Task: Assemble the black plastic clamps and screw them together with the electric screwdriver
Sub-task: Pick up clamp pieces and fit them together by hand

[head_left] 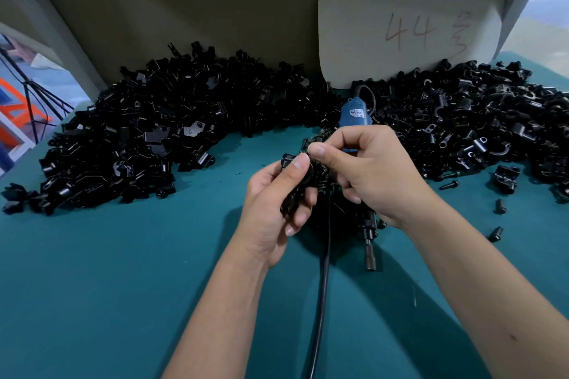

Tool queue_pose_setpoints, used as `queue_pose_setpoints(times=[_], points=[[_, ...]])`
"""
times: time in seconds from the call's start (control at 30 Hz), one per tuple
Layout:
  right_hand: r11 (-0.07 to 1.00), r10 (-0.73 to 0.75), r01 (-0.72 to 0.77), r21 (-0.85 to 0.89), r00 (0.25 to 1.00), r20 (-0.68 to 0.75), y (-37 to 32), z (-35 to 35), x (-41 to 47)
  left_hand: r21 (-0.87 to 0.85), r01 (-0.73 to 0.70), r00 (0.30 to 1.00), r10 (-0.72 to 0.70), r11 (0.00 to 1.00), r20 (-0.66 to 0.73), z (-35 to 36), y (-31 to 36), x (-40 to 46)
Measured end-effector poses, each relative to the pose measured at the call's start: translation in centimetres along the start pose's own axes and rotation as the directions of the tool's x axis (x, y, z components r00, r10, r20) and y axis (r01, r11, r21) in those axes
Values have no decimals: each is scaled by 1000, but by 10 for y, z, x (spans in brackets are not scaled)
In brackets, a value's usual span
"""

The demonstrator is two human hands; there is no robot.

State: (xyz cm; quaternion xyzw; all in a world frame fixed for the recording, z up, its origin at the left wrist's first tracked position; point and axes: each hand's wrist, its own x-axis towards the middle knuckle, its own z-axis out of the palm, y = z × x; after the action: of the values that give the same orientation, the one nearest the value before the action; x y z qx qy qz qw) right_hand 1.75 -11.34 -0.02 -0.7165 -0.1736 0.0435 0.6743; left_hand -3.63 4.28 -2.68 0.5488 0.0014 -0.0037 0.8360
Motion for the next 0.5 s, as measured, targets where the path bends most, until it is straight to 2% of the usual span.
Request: queue_pose_setpoints(times=[0.17,0.27,0.37,0.43,0.5], points=[[990,-35,36,-133,999,9,-1,-4,1,83,-52,998,49,995,30,2,-3,0],[959,-41,42,-282,999,10,-2,-10,2,272,-166,982,185,948,-45,4,-10,2],[955,-32,35,-296,999,14,0,-15,3,431,-253,944,318,866,-85,4,-14,5],[969,-44,45,-244,999,10,1,-16,4,316,-238,959,273,919,-71,3,-13,4],[985,-56,56,-162,998,1,2,-17,6,56,-149,989,150,987,-15,5,-9,3]])
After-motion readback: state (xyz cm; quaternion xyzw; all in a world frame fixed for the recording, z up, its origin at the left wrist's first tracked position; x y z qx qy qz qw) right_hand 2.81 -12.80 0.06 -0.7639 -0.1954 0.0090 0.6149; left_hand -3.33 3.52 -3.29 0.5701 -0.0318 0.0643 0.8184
